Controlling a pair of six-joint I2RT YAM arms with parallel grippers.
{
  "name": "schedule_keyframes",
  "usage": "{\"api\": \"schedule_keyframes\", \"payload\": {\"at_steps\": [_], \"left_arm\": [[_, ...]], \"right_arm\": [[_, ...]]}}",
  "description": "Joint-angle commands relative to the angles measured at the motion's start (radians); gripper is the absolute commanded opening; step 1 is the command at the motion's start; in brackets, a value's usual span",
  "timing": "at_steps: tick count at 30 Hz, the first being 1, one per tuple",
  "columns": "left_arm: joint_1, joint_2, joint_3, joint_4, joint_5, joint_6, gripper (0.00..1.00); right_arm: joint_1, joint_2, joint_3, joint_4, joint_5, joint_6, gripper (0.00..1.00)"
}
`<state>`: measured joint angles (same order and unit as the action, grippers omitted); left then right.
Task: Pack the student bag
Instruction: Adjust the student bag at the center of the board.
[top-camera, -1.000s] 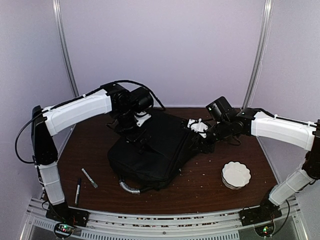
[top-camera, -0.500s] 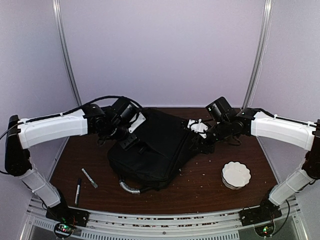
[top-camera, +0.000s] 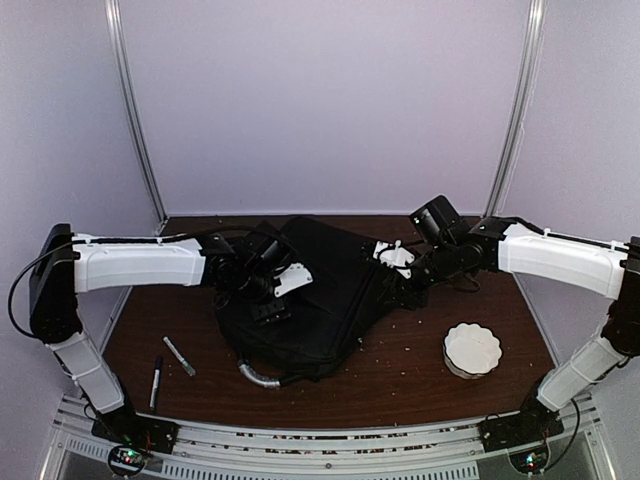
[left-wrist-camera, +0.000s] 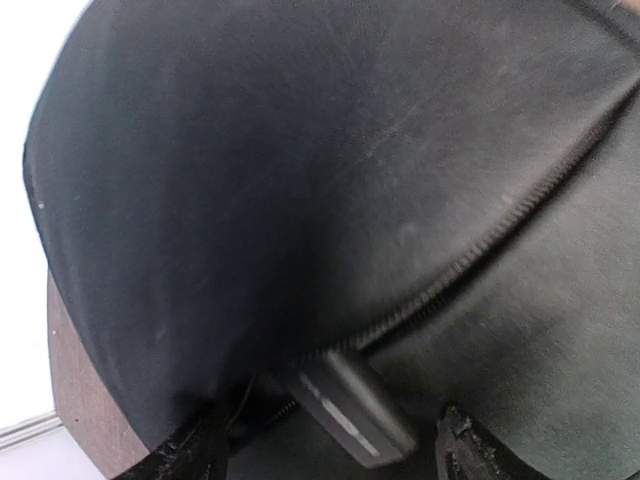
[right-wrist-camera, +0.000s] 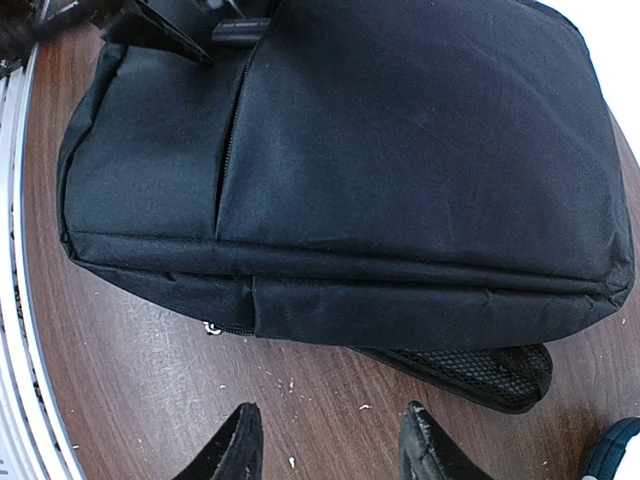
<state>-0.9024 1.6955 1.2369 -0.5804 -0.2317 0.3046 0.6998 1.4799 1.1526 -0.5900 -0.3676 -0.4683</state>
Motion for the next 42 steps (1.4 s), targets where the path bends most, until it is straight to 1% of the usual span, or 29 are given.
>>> {"api": "schedule_keyframes", "payload": {"at_steps": [1, 5, 9, 13, 19, 23, 27, 32, 38, 42], "left_arm": [[-0.001, 0.072, 0.056, 0.045, -0.120, 0.054, 0.74], [-0.001, 0.137, 0.122, 0.059, -0.257, 0.057, 0.73], [0.003, 0.171, 0.172, 0.062, -0.298, 0.078, 0.73], [0.016, 0.167, 0.197, 0.046, -0.237, 0.108, 0.69], [0.061, 0.168, 0.218, 0.034, -0.191, 0.125, 0.67], [0.081, 0.191, 0.251, 0.056, -0.165, 0.132, 0.67], [0.096, 0.226, 0.306, 0.059, -0.148, 0.136, 0.66], [0.124, 0.248, 0.357, 0.062, -0.094, 0.136, 0.65], [0.148, 0.256, 0.376, 0.046, -0.073, 0.139, 0.65], [0.160, 0.241, 0.364, 0.035, -0.021, 0.128, 0.65]], "right_arm": [[-0.002, 0.004, 0.018, -0.007, -0.001, -0.001, 0.47], [-0.002, 0.000, 0.016, -0.007, 0.002, -0.001, 0.47], [-0.001, -0.001, 0.017, -0.008, 0.001, -0.001, 0.47], [-0.002, -0.004, 0.016, -0.010, 0.002, 0.000, 0.47], [-0.002, -0.005, 0.018, -0.012, 0.000, 0.000, 0.47], [0.013, -0.004, 0.027, -0.019, -0.048, 0.009, 0.47], [0.130, 0.013, 0.045, -0.012, -0.033, -0.004, 0.46], [0.329, 0.088, 0.113, -0.011, 0.113, -0.079, 0.45], [0.397, 0.256, 0.298, -0.005, 0.193, -0.066, 0.45], [0.444, 0.376, 0.400, 0.027, 0.263, -0.075, 0.47]]}}
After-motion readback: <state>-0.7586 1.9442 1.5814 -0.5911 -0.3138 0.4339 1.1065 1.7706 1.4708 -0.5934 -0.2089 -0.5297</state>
